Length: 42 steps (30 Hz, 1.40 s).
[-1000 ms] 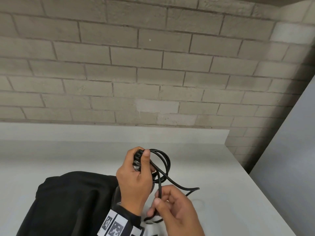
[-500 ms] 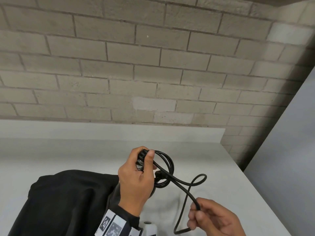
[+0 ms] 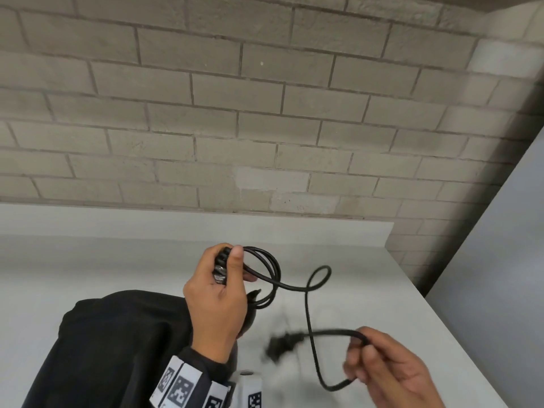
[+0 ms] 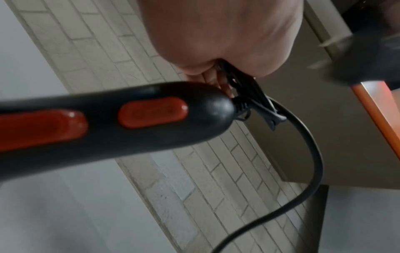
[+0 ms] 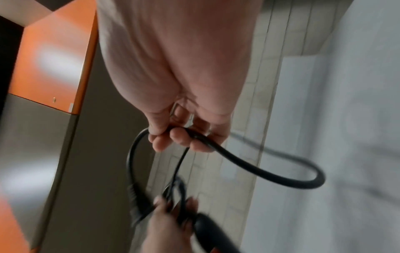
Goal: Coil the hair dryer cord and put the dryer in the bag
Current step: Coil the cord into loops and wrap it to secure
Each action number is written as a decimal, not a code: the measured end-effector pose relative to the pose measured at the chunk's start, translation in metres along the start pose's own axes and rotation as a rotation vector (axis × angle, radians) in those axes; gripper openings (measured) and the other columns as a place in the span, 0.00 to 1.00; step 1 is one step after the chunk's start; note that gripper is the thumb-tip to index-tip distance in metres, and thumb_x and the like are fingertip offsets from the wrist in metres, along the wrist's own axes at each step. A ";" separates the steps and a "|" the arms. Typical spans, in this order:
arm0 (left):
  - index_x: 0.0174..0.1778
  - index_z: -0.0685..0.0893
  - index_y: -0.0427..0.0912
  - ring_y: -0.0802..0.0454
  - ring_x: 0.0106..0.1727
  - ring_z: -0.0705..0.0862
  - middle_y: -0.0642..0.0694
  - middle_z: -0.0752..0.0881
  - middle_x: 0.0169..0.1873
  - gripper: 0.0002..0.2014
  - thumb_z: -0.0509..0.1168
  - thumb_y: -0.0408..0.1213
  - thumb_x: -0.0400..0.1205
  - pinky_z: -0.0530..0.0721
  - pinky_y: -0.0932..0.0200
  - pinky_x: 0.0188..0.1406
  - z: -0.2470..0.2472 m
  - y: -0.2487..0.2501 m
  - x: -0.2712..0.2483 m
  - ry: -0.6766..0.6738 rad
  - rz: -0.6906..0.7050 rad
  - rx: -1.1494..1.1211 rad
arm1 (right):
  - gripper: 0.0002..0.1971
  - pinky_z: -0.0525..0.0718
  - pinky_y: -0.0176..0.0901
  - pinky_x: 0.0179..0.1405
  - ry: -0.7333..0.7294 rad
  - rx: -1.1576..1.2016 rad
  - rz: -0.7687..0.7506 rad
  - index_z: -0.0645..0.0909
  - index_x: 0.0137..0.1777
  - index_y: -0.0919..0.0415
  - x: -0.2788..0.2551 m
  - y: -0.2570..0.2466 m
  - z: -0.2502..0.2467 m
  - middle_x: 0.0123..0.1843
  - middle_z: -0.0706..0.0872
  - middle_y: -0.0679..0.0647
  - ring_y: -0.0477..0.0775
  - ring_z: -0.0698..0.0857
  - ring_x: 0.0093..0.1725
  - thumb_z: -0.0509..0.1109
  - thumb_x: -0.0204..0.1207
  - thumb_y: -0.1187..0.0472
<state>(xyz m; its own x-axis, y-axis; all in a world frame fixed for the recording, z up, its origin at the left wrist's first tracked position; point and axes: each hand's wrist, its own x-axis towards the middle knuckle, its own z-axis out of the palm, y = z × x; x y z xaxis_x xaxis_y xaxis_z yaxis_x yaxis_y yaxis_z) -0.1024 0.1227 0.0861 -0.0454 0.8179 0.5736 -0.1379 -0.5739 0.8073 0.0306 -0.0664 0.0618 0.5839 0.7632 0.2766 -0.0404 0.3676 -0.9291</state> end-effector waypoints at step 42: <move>0.43 0.86 0.42 0.60 0.27 0.84 0.56 0.85 0.28 0.17 0.73 0.55 0.77 0.81 0.67 0.28 -0.004 0.016 -0.015 -0.330 0.406 -0.024 | 0.05 0.82 0.44 0.38 -0.303 -0.715 -0.488 0.88 0.45 0.55 0.089 -0.070 0.083 0.35 0.85 0.51 0.52 0.83 0.37 0.73 0.77 0.55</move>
<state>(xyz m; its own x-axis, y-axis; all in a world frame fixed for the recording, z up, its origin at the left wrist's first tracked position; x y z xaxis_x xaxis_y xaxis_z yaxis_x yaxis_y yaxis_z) -0.1078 0.1015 0.0895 0.2138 0.4703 0.8562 -0.1967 -0.8378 0.5093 0.0181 0.0202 0.1722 0.1626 0.7535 0.6370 0.7250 0.3467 -0.5951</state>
